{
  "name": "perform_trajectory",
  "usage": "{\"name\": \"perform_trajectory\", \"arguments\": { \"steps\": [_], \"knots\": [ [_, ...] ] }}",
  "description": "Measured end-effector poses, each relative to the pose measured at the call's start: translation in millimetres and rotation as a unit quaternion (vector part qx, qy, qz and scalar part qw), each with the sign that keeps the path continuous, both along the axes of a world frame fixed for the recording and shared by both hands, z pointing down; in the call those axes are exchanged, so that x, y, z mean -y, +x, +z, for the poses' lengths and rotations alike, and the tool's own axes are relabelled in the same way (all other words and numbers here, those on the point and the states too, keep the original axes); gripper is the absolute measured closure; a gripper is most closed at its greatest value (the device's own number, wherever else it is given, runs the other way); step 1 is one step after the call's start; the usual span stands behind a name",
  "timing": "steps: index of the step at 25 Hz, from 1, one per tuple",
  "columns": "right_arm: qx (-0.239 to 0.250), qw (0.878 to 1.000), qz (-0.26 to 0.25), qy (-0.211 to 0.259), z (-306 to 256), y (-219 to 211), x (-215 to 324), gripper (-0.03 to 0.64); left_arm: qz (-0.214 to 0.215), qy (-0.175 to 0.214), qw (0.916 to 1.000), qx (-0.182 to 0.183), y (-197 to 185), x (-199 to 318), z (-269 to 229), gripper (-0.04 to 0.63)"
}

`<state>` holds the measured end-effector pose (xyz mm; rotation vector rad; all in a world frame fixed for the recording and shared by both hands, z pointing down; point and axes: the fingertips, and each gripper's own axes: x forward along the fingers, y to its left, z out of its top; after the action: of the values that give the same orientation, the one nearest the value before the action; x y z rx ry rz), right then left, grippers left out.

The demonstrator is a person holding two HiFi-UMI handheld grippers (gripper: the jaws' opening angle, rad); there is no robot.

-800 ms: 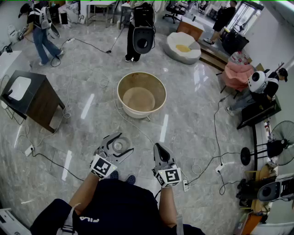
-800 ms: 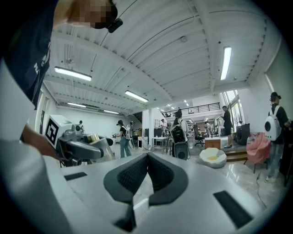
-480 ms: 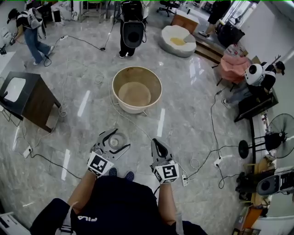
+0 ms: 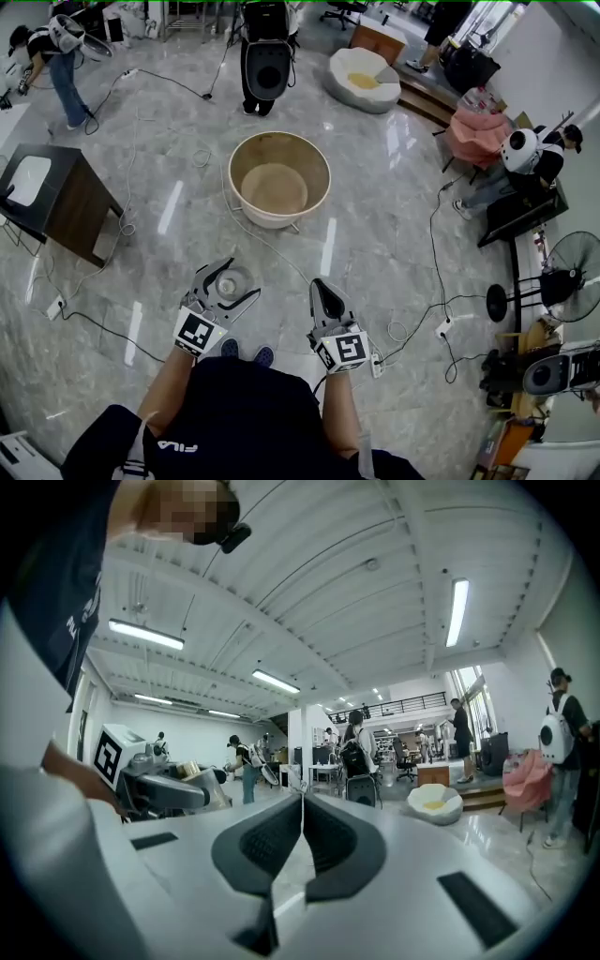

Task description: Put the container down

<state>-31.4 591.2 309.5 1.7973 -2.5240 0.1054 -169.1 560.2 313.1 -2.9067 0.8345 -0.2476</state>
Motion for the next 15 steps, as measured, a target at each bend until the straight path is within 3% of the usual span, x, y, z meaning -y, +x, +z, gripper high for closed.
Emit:
{"name": "perform_trajectory", "arguments": {
  "steps": [15],
  "knots": [
    [0.017, 1.000, -0.016, -0.005, 4.4, 7.1, -10.5, 0.588, -0.024, -0.010, 0.9997, 0.002, -3.5, -12.5, -0.8, 0.239]
  ]
}}
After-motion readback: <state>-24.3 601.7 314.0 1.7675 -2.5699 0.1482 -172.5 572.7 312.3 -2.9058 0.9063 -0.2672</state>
